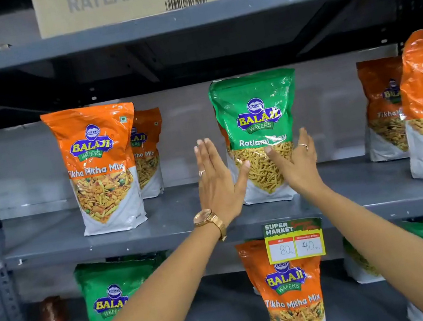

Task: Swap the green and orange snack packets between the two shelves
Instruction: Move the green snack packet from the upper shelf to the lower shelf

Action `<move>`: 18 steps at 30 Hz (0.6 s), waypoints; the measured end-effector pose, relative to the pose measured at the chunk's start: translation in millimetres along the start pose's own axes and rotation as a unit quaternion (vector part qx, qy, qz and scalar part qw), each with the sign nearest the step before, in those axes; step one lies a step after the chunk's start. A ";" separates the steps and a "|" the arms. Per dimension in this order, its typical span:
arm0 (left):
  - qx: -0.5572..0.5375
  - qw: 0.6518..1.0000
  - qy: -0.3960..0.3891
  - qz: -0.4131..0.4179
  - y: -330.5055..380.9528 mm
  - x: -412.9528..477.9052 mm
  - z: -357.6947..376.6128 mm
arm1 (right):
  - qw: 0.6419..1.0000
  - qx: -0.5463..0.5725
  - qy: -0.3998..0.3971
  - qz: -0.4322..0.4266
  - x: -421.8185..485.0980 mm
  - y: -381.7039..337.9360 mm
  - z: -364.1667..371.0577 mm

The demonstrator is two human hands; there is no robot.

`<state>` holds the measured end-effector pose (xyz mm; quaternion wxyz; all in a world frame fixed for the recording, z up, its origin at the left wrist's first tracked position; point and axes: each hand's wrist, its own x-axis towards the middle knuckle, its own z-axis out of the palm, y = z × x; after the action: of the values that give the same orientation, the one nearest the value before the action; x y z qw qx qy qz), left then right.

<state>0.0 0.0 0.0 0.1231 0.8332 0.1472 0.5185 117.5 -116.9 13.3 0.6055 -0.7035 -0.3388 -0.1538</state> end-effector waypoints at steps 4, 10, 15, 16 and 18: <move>-0.168 0.968 -0.146 -0.118 -3.8 -4.8 14.1 | 0.976 0.172 -0.072 0.111 -2.3 16.1 7.3; -0.195 0.949 -0.212 -0.129 -20.3 -3.0 19.4 | 0.966 0.217 -0.090 0.110 -4.5 40.4 2.9; -0.209 0.951 -0.173 -0.149 -21.5 -4.4 16.2 | 0.970 0.191 -0.099 0.114 -3.4 42.4 3.0; -0.211 0.951 -0.168 -0.151 -20.5 -5.0 14.4 | 0.971 0.179 -0.104 0.116 -3.8 40.9 1.7; -0.222 0.951 -0.156 -0.152 -18.3 -8.9 8.7 | 0.977 0.147 -0.102 0.116 -8.3 36.8 -1.2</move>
<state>2.0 13.1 -17.7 0.4032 0.8233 0.1321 0.3771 136.1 -121.8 -19.1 0.6781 -0.6534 -0.3339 0.0413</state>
